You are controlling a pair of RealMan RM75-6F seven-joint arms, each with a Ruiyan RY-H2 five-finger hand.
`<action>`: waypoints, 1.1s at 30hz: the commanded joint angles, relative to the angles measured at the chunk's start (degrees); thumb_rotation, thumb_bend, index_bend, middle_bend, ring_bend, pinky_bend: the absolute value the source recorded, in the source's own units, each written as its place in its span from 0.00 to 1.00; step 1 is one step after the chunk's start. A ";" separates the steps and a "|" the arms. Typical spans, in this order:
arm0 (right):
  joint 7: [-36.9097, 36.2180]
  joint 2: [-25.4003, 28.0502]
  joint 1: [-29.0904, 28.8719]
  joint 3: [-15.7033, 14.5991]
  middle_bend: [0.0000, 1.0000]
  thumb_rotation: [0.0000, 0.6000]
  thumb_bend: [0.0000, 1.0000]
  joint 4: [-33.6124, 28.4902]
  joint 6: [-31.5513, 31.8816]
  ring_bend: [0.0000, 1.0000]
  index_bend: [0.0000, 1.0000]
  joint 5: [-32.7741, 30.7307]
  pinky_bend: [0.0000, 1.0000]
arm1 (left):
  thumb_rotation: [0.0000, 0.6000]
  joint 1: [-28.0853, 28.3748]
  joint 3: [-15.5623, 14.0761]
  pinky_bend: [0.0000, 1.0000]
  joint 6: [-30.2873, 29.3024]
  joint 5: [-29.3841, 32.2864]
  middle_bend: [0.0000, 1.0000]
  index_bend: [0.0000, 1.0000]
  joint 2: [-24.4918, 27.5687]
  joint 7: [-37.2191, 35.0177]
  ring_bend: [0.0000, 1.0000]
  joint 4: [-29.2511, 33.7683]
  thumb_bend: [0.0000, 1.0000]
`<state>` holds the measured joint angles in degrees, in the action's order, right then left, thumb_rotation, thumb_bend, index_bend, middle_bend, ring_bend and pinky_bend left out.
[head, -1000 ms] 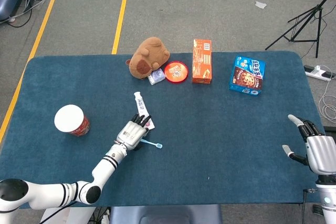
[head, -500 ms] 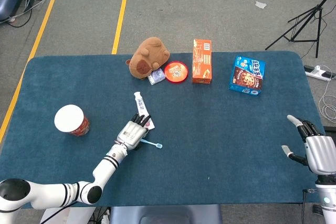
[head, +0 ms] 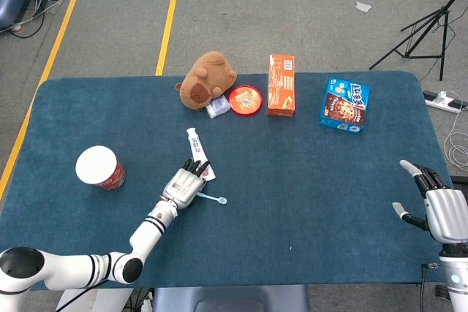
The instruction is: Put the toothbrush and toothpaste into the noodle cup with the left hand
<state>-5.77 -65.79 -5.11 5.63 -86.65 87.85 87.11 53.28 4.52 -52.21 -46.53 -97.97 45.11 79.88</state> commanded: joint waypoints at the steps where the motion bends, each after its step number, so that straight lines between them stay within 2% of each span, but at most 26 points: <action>1: -0.05 0.03 0.01 -0.04 0.26 1.00 0.16 -0.03 0.03 0.24 0.19 0.08 0.60 | 1.00 0.15 -0.14 0.00 -0.04 0.59 0.00 0.46 0.20 0.42 0.00 0.32 0.40; 13: -0.02 0.03 -0.06 -0.01 0.26 1.00 0.16 0.03 -0.12 0.24 0.19 0.00 0.60 | 1.00 0.70 -0.92 0.00 0.22 1.89 0.00 0.45 1.16 1.24 0.00 1.61 0.40; 24: -0.20 0.12 -0.09 0.00 0.26 1.00 0.16 -0.02 -0.22 0.24 0.19 -0.05 0.60 | 1.00 0.98 -1.74 0.00 -0.52 1.48 0.00 0.46 0.11 2.04 0.00 -0.01 0.40; 33: -0.45 0.25 -0.09 0.04 0.26 1.00 0.16 -0.04 -0.29 0.24 0.19 -0.16 0.60 | 1.00 0.74 -1.85 0.00 -0.98 0.43 0.00 0.53 -0.34 1.49 0.00 -0.64 0.40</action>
<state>-6.22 -65.54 -5.20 5.67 -86.68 87.56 86.95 54.04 2.67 -53.16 -46.07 -98.31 46.64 79.28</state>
